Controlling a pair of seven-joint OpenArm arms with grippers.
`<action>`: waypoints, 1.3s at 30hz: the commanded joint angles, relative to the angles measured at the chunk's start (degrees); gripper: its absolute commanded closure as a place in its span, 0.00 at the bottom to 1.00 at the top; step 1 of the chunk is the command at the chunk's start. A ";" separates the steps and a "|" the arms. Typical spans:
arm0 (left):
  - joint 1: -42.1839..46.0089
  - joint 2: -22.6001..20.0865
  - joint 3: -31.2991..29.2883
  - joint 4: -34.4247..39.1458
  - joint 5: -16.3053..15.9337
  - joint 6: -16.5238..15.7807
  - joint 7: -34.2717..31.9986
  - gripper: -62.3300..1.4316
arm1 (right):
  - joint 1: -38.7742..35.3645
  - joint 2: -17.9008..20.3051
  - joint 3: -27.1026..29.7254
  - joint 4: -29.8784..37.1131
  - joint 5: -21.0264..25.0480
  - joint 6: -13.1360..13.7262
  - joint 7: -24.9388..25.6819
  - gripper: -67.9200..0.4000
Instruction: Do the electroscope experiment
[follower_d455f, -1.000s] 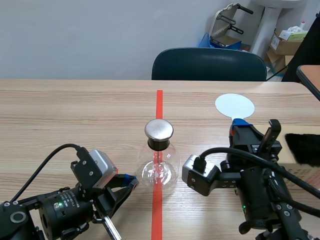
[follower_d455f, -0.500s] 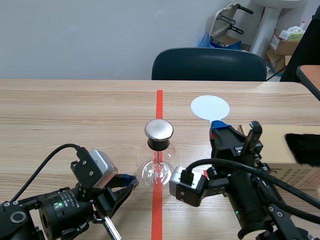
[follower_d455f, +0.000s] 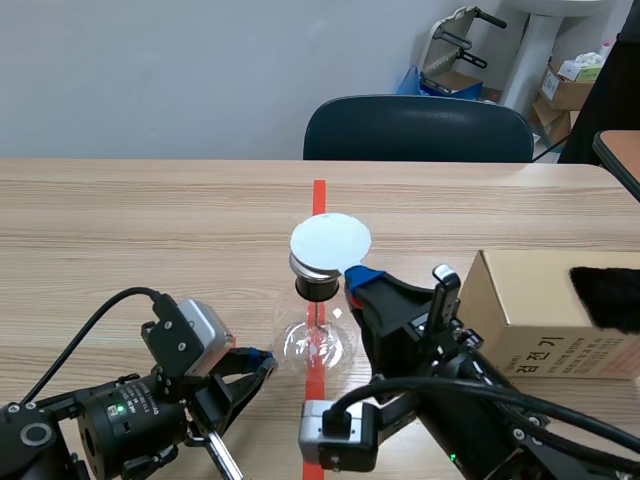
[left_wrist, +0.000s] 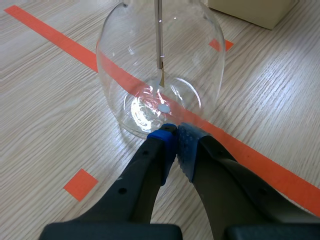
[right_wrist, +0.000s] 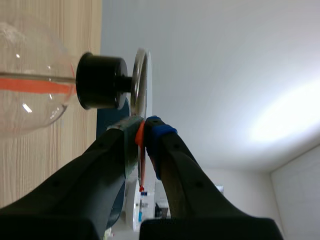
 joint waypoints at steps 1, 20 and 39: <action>0.11 0.31 -0.22 1.14 0.00 0.09 -1.03 0.93 | 0.42 0.59 0.15 1.49 -0.06 -0.61 0.83 0.98; 0.11 0.31 -0.22 1.14 0.00 0.11 -0.98 0.93 | 0.42 0.59 0.15 1.49 -0.06 -0.61 4.26 0.98; 0.11 0.28 -0.22 1.14 0.00 0.09 -0.98 0.93 | 0.42 0.59 0.15 1.49 -0.06 -0.61 4.26 0.98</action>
